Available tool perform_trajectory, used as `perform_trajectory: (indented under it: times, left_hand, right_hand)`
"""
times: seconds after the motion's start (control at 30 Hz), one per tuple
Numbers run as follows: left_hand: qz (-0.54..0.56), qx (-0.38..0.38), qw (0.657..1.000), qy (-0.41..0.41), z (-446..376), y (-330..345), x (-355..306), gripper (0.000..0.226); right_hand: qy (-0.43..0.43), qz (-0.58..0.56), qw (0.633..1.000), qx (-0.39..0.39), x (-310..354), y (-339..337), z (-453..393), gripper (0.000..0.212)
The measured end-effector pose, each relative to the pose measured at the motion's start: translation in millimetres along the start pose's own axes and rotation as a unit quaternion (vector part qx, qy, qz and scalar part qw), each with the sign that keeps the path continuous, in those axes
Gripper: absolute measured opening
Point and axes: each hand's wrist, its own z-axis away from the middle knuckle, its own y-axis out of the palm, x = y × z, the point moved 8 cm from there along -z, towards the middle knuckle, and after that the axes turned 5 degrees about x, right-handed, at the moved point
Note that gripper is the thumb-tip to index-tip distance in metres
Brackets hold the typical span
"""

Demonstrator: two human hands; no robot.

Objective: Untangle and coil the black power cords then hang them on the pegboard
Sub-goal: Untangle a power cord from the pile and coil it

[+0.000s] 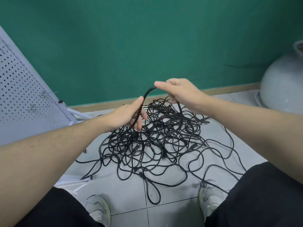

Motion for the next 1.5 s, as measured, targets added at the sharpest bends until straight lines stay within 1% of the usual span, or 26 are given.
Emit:
perform_trajectory:
  times: [0.07,0.1,0.17,0.2,0.23,0.3,0.33,0.37,0.4,0.47,0.57,0.67,0.7,0.77,0.87,1.0,1.07,1.13,1.2,1.23,1.3,1.33,1.4,1.43,1.47,1.5]
  left_hand:
    - [-0.049,0.01,0.999,-0.015,-1.1,-3.4,14.3,0.054]
    - [-0.067,0.016,0.997,-0.031,-1.6,-4.6,23.8,0.045]
    - [-0.098,0.015,0.993,-0.063,-1.3,-8.9,40.0,0.035]
    - [-0.115,0.003,0.991,-0.072,-0.7,-12.7,43.4,0.033]
    - [-0.139,-0.013,0.988,-0.073,-0.6,-16.6,42.8,0.029]
    - [-0.18,-0.053,0.981,-0.049,0.8,-22.3,29.9,0.019]
    - [-0.185,-0.067,0.98,-0.033,1.6,-22.3,20.8,0.014]
    - [-0.189,-0.075,0.979,-0.017,1.7,-20.8,12.0,0.015]
    - [-0.192,-0.08,0.978,-0.001,1.8,-18.2,3.0,0.02]
    - [-0.192,-0.091,0.977,0.03,0.9,-12.2,-13.5,0.03]
    - [-0.165,-0.116,0.977,0.075,-0.6,-4.5,-34.6,0.038]
    - [-0.105,-0.158,0.972,0.135,1.7,-3.4,-55.6,0.032]
    - [-0.088,-0.165,0.971,0.15,3.6,-2.9,-61.7,0.028]
    - [-0.067,-0.153,0.973,0.16,4.4,0.5,-67.2,0.023]
    - [-0.035,-0.111,0.984,0.136,3.7,4.8,-57.8,0.027]
    - [-0.015,-0.051,0.997,0.062,5.4,1.2,-26.3,0.055]
    - [-0.015,-0.052,0.998,0.043,7.0,-5.5,-14.2,0.053]
    - [-0.016,-0.054,0.998,0.035,6.9,-10.5,-7.0,0.045]
    - [0.009,-0.054,0.998,0.026,6.0,-12.6,-1.0,0.036]
    - [0.023,-0.057,0.998,0.026,5.6,-13.4,0.8,0.033]
    - [0.023,-0.075,0.996,0.033,3.9,-17.5,0.4,0.03]
    - [0.008,-0.092,0.995,0.038,3.2,-20.3,-2.4,0.027]
    - [-0.026,-0.12,0.991,0.046,1.6,-24.1,-10.6,0.021]
    - [-0.034,-0.123,0.991,0.048,-0.2,-22.8,-14.7,0.027]
    - [-0.036,-0.123,0.99,0.051,-1.9,-20.5,-18.3,0.036]
    - [-0.036,-0.12,0.99,0.058,-3.7,-16.4,-22.6,0.044]
  right_hand:
    - [0.012,-0.046,0.998,-0.048,-6.0,-18.1,-1.9,0.054]
    - [0.019,-0.048,0.996,-0.069,-9.8,-27.9,-2.1,0.056]
    - [0.041,0.009,0.995,-0.095,-21.1,-43.5,-1.4,0.052]
    - [0.056,0.071,0.992,-0.088,-28.4,-48.0,-0.5,0.048]
    - [0.069,0.142,0.985,-0.071,-34.8,-49.1,1.0,0.044]
    - [0.094,0.259,0.961,-0.017,-51.0,-44.4,2.6,0.024]
    - [0.112,0.294,0.949,0.018,-58.8,-39.3,4.4,0.026]
    - [0.118,0.321,0.938,0.053,-61.6,-32.8,6.0,0.039]
    - [0.111,0.346,0.928,0.079,-59.8,-26.4,7.3,0.048]
    - [0.067,0.371,0.92,0.105,-47.2,-10.8,8.5,0.053]
    - [0.012,0.348,0.926,0.142,-28.5,18.1,11.3,0.048]
    - [-0.014,0.329,0.929,0.169,-17.1,40.6,12.4,0.039]
    - [-0.018,0.315,0.934,0.169,-13.5,43.7,11.8,0.029]
    - [-0.01,0.25,0.953,0.169,-9.4,45.0,9.3,0.004]
    - [0.009,0.18,0.974,0.138,-8.4,32.7,5.9,0.031]
    - [0.033,0.017,0.997,0.065,-9.1,3.7,6.8,0.043]
    - [0.045,-0.05,0.998,0.019,-14.8,-13.3,6.3,0.044]
    - [0.058,-0.097,0.993,-0.025,-21.1,-28.3,6.6,0.041]
    - [0.067,-0.127,0.989,-0.044,-27.5,-37.9,7.2,0.037]
    - [0.081,-0.113,0.989,-0.048,-33.3,-41.5,7.7,0.037]
    - [0.127,-0.021,0.991,-0.028,-49.4,-45.3,8.8,0.037]
    - [0.143,0.045,0.989,0.0,-56.1,-43.4,10.9,0.033]
    - [0.148,0.182,0.97,0.063,-65.2,-34.1,15.1,0.021]
    - [0.141,0.227,0.96,0.087,-65.6,-28.0,17.7,0.03]
    - [0.128,0.247,0.955,0.102,-62.5,-21.9,18.8,0.038]
    - [0.111,0.247,0.956,0.109,-54.8,-15.7,19.4,0.041]
